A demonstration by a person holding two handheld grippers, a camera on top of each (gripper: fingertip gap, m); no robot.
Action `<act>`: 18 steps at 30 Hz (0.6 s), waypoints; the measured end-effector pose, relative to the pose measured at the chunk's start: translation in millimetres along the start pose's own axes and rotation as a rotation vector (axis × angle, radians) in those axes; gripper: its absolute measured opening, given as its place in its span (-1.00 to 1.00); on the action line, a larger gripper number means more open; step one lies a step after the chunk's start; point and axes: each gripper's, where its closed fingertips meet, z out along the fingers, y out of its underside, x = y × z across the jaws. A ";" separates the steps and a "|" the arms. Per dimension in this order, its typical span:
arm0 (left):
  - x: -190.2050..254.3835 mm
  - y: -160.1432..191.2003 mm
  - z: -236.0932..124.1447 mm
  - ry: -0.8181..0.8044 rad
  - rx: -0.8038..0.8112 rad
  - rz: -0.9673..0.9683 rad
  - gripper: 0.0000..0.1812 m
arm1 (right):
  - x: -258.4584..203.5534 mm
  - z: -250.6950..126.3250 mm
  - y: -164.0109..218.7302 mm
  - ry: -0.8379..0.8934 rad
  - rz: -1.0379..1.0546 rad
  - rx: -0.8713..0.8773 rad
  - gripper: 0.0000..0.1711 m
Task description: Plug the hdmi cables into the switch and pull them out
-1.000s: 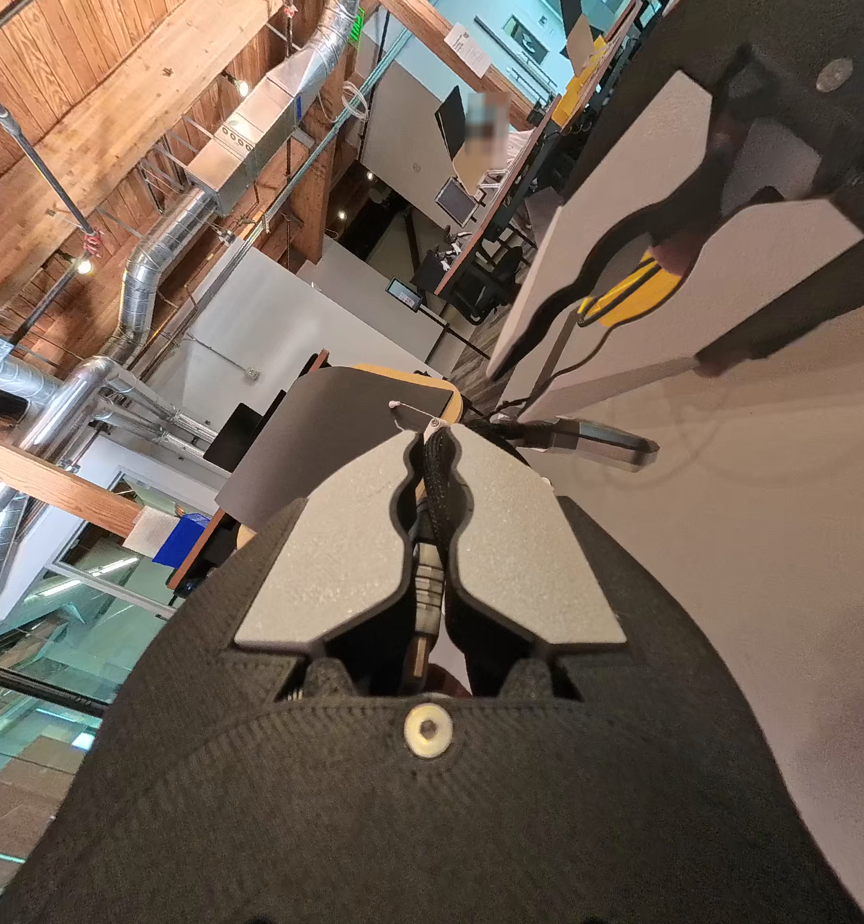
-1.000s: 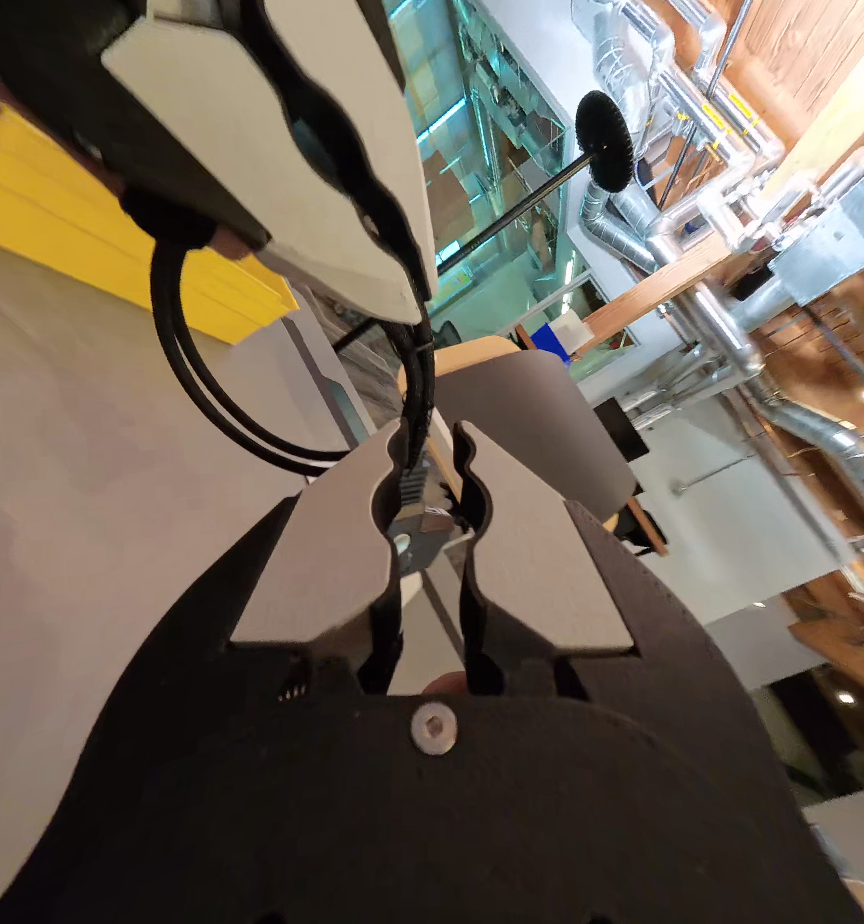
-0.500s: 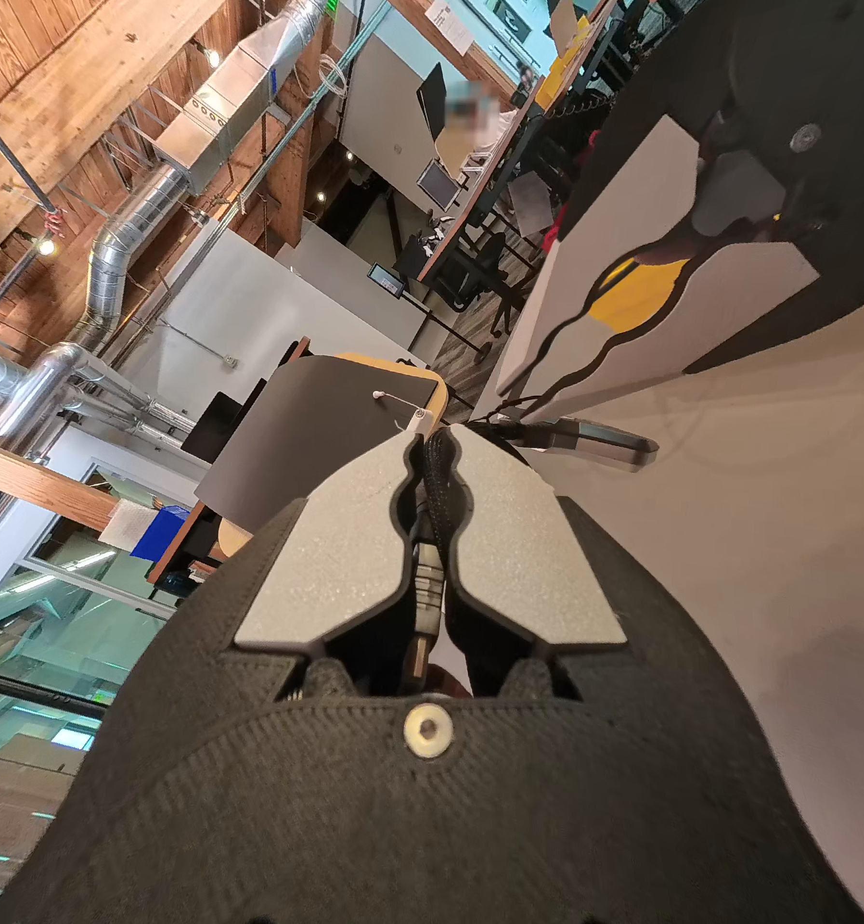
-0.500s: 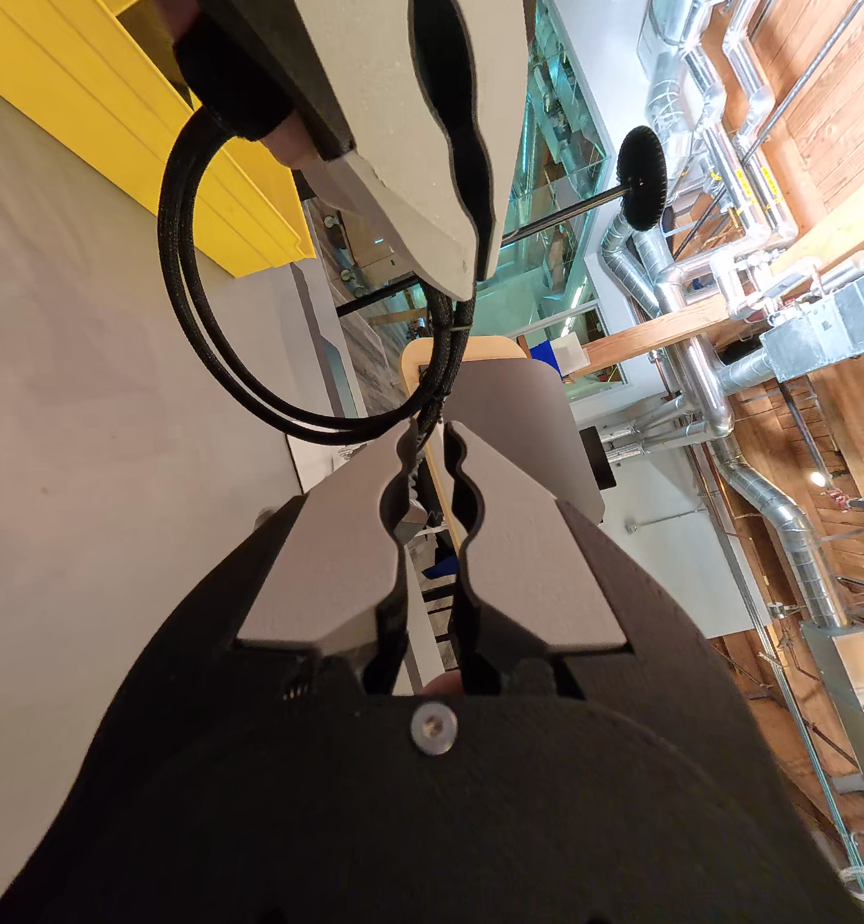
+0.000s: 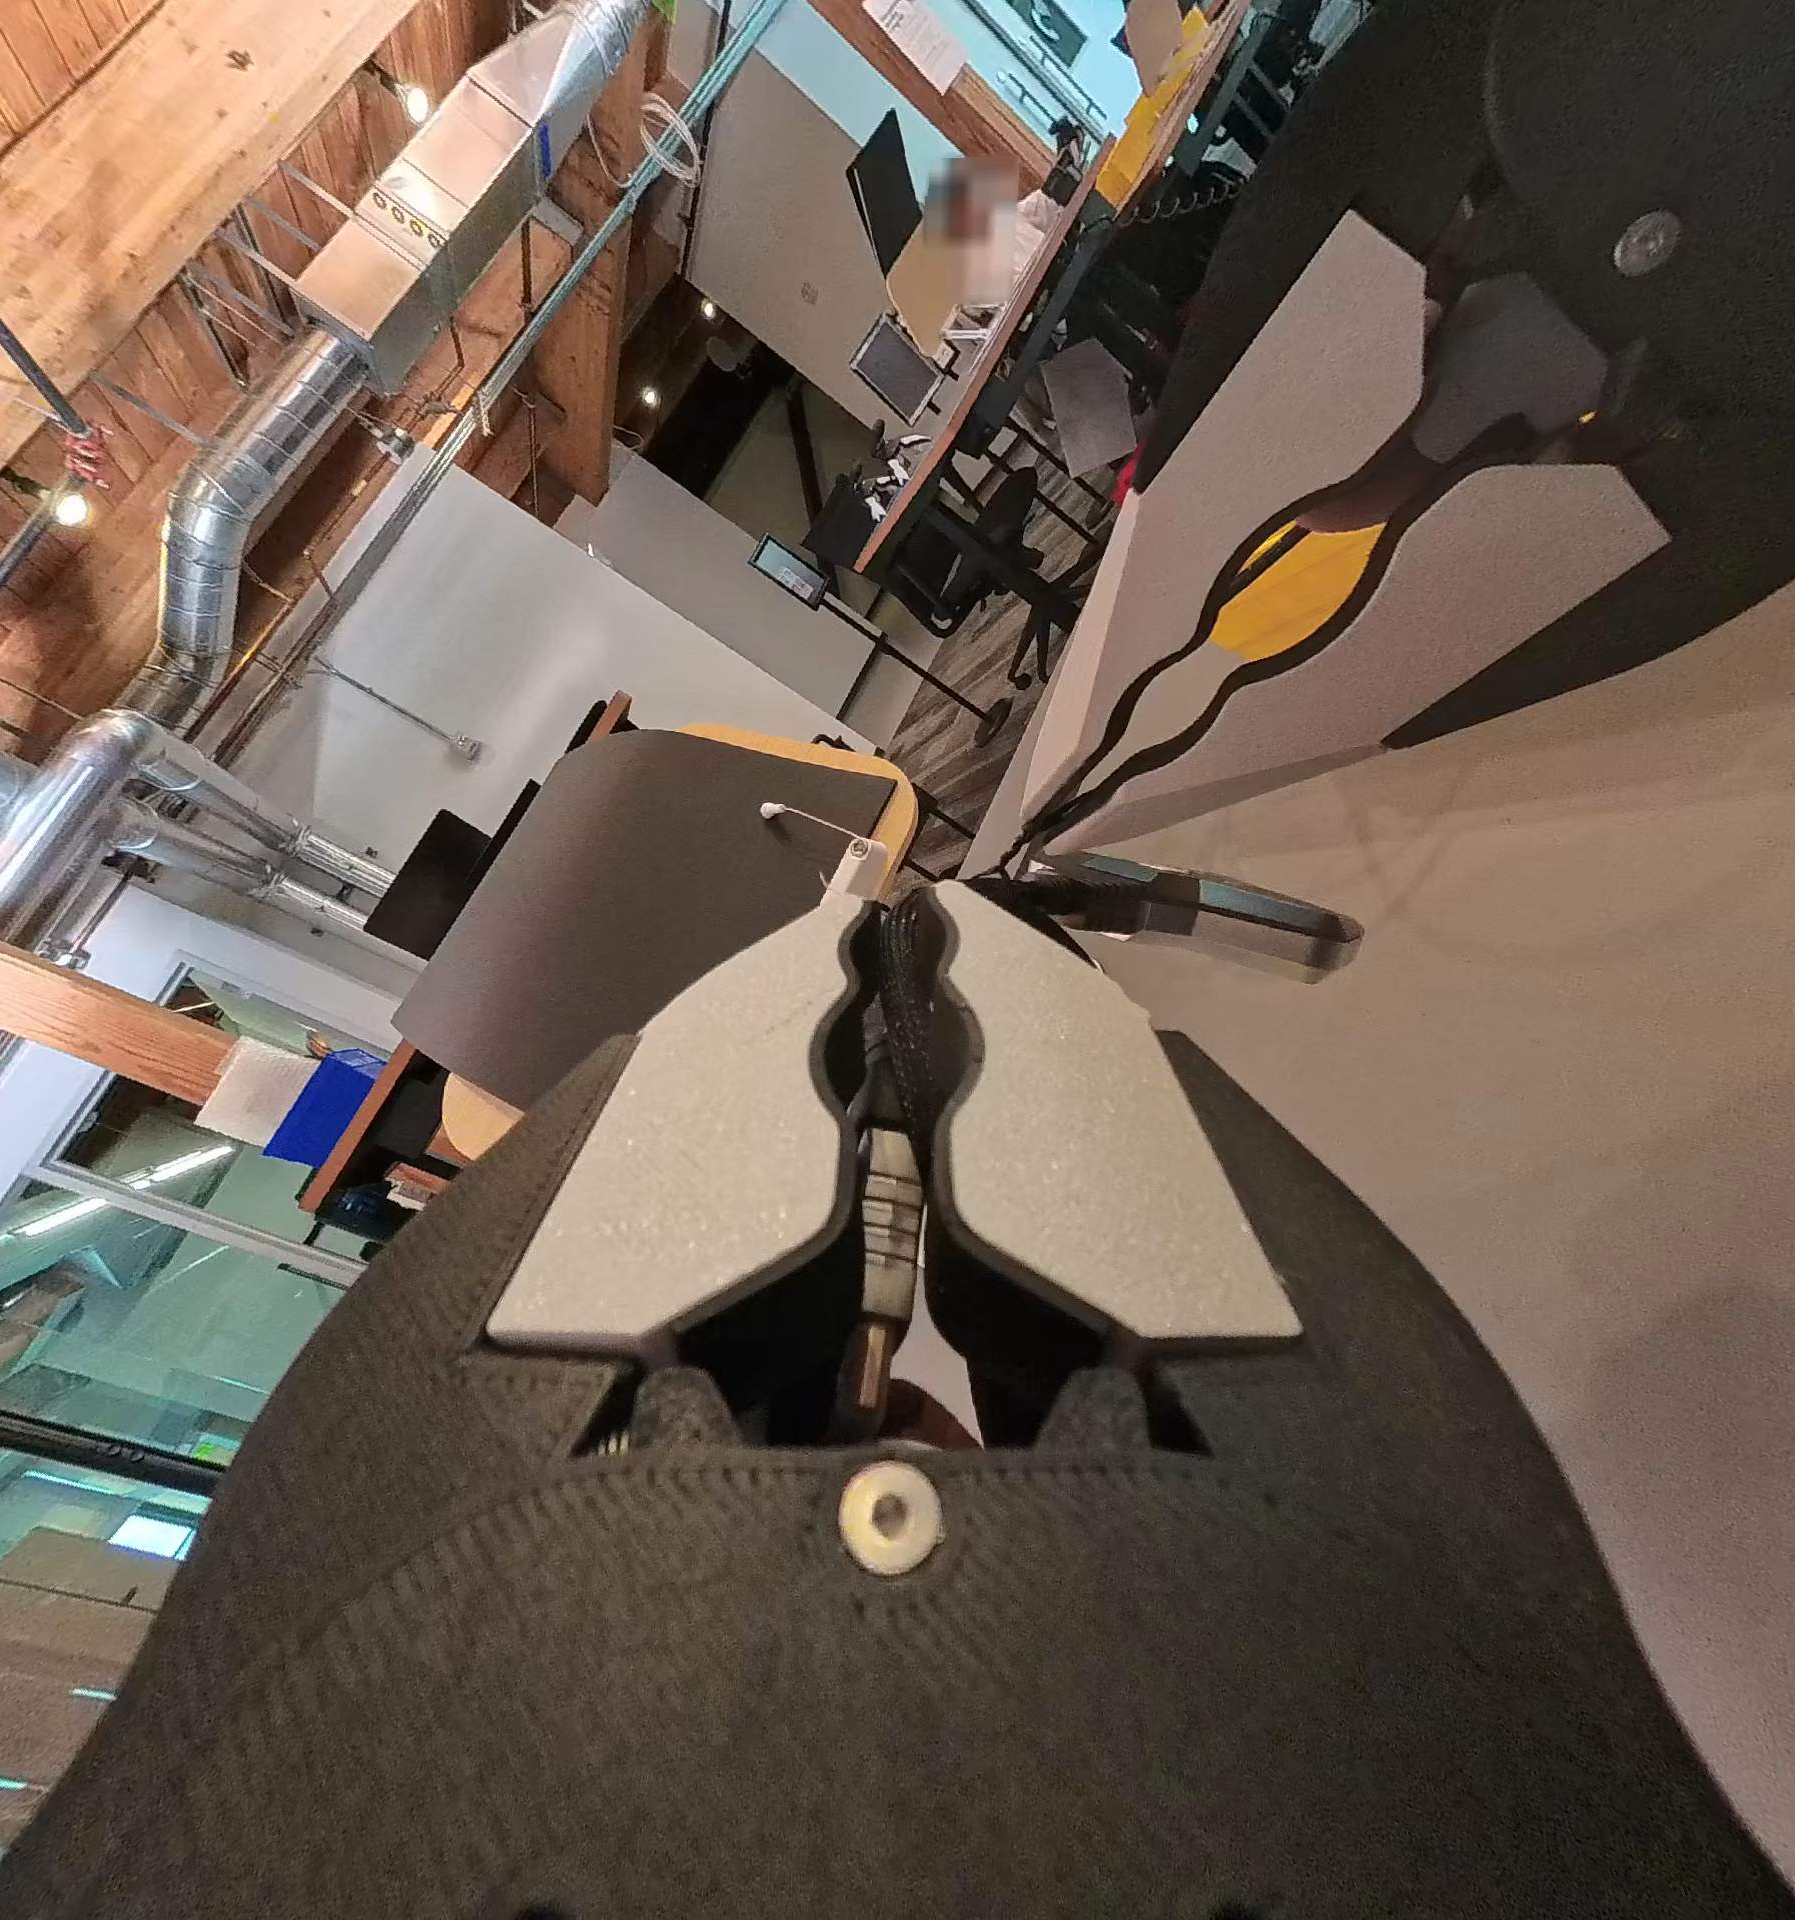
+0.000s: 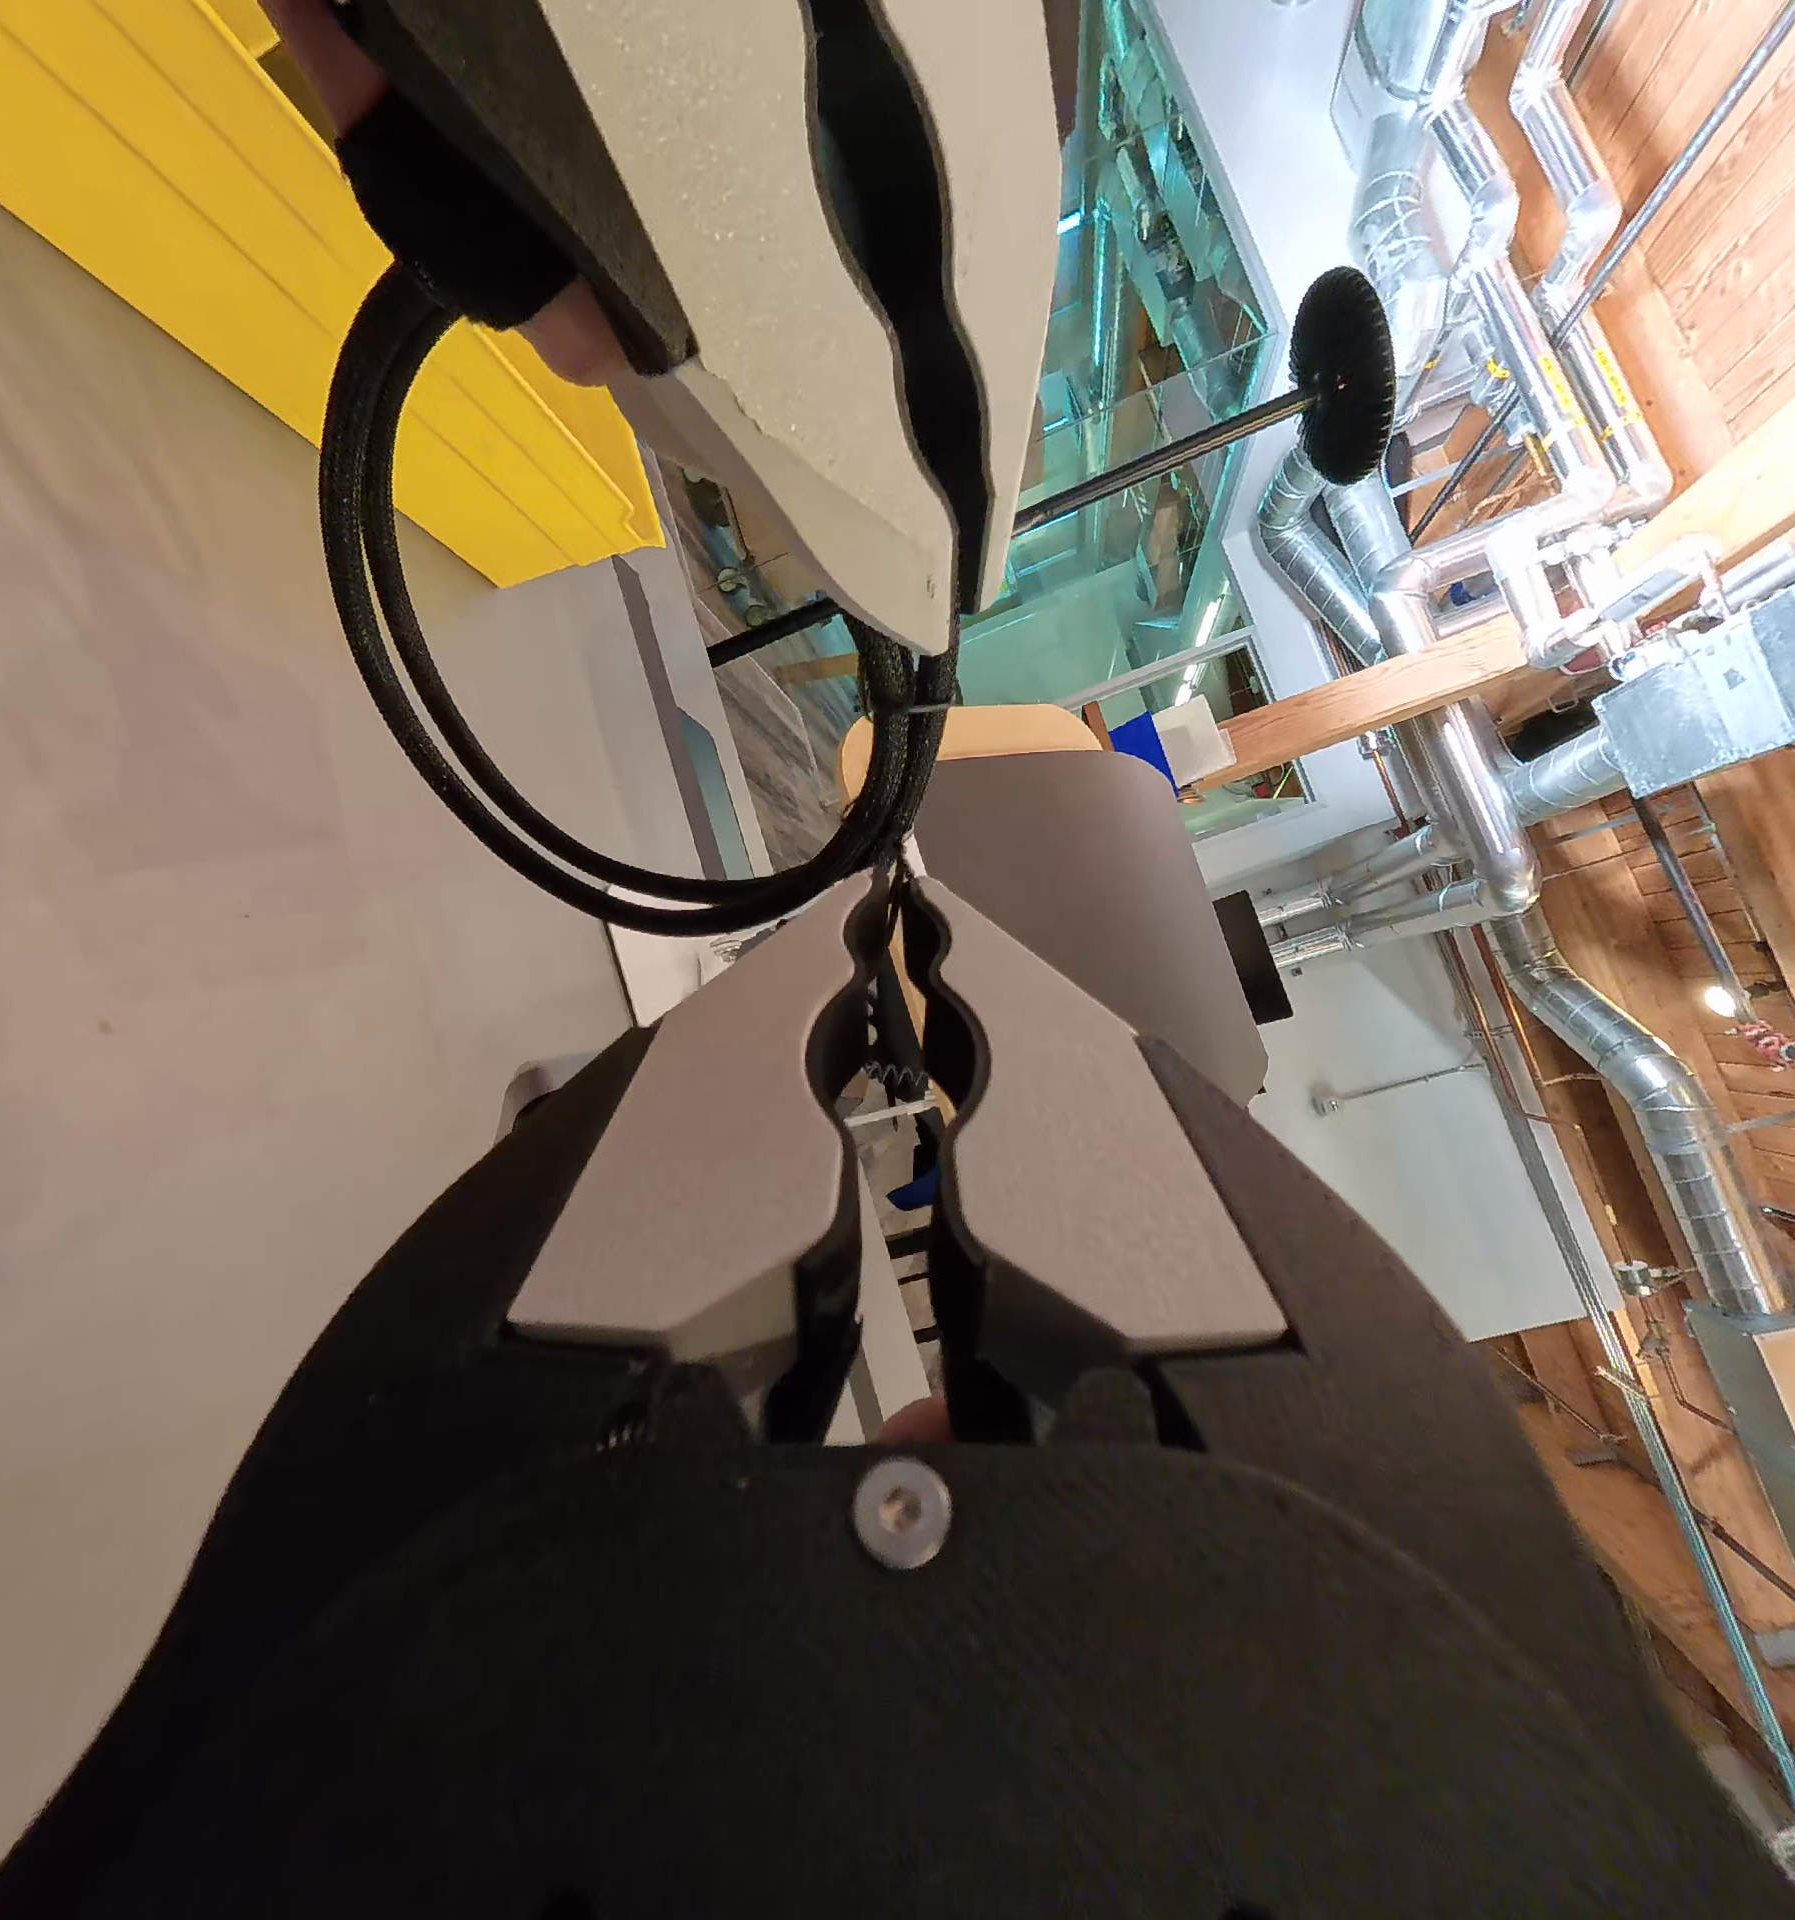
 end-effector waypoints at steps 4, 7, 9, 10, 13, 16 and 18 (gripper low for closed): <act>0.5 0.4 0.2 0.000 -0.001 0.000 -0.94 | -1.1 -0.7 0.3 -0.008 0.043 0.000 -1.00; 0.0 -0.8 -0.4 -0.004 0.007 -0.001 -0.94 | -0.1 -1.9 -1.1 -0.021 0.144 0.022 -1.00; -0.4 -2.0 -1.0 -0.009 0.014 0.001 -0.94 | 0.0 -3.3 -2.7 -0.039 0.233 0.042 -1.00; -0.6 -2.4 -1.3 -0.012 0.016 0.003 -0.94 | 0.2 -3.6 -3.0 -0.051 0.287 0.051 -1.00; -0.6 -3.2 -1.5 -0.016 0.022 0.005 -0.94 | -0.1 -4.8 -3.8 -0.091 0.464 0.085 -1.00; -1.1 -3.4 -1.8 -0.023 0.026 0.010 -0.94 | -1.7 -5.2 -4.0 -0.139 0.679 0.124 -1.00; -2.0 -4.0 -2.2 -0.030 0.030 0.014 -0.94 | -2.9 -5.7 -3.4 -0.183 0.860 0.158 -1.00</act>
